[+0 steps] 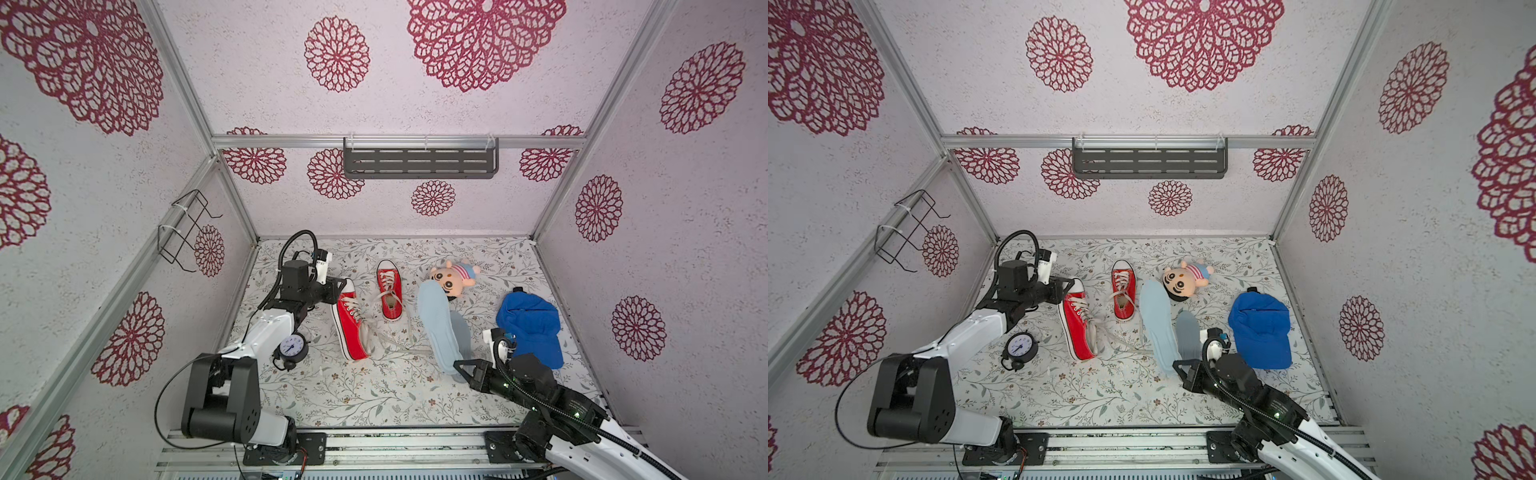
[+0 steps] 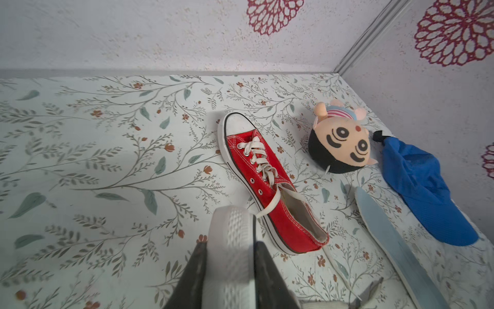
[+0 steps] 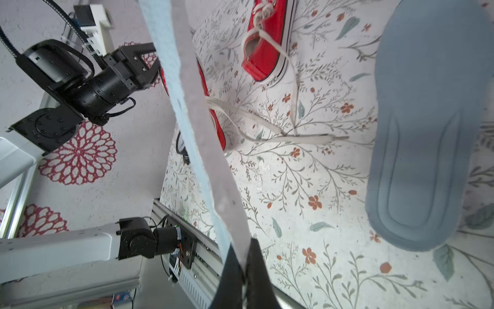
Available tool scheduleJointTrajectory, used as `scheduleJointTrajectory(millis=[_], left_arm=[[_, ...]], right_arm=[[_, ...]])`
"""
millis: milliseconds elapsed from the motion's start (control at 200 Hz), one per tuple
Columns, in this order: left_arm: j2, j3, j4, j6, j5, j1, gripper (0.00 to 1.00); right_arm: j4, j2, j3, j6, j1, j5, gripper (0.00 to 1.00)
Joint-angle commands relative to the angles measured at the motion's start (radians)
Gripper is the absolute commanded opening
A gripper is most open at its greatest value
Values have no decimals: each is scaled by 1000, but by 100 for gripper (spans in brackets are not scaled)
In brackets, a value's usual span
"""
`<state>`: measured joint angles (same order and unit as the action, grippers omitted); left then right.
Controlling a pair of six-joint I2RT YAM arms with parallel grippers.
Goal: Remove the insole from the shoe
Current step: Place the shoe at the center of the board, then place the insole at the center of the board.
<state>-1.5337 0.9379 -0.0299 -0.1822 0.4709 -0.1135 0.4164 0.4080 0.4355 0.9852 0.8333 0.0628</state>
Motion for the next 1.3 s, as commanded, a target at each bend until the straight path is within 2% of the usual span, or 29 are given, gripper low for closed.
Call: scheduleJointTrajectory(millis=[0,135,360,400,450,485,651,766,841,961,1151,1221,1296], left_arm=[[-109,125,-80,-30,166,17,0],[-304,293,-95,-57,247,36,0],[-581,537,-51,-81,289,53,0],[-618,574,-41,-92,293,58,9],[-655,614,-30,-102,299,61,32],[-674,638,-19,-101,299,63,44],[-681,685,0,-85,215,75,74],[-622,690,23,-69,156,91,89],[-548,661,20,-55,120,99,95],[-374,557,-21,-72,103,110,97],[-54,287,-120,-155,82,107,97],[70,171,-169,-199,64,105,96],[208,57,-186,-228,31,104,96]], right_arm=[[-73,50,24,-37,-26,4,0],[-111,110,35,-45,-43,17,0],[-155,174,11,-16,-55,81,0],[-150,185,8,-12,-55,93,0],[-137,194,4,-9,-56,102,0],[-127,200,1,-3,-56,107,0],[-100,215,-22,55,-54,110,0],[-153,222,-71,113,-53,121,0],[-216,236,-110,157,-45,120,0],[-311,279,-167,234,-10,70,0],[-502,355,-267,371,41,-35,0],[-556,367,-293,394,45,-61,16],[-490,373,-260,344,43,-62,37]])
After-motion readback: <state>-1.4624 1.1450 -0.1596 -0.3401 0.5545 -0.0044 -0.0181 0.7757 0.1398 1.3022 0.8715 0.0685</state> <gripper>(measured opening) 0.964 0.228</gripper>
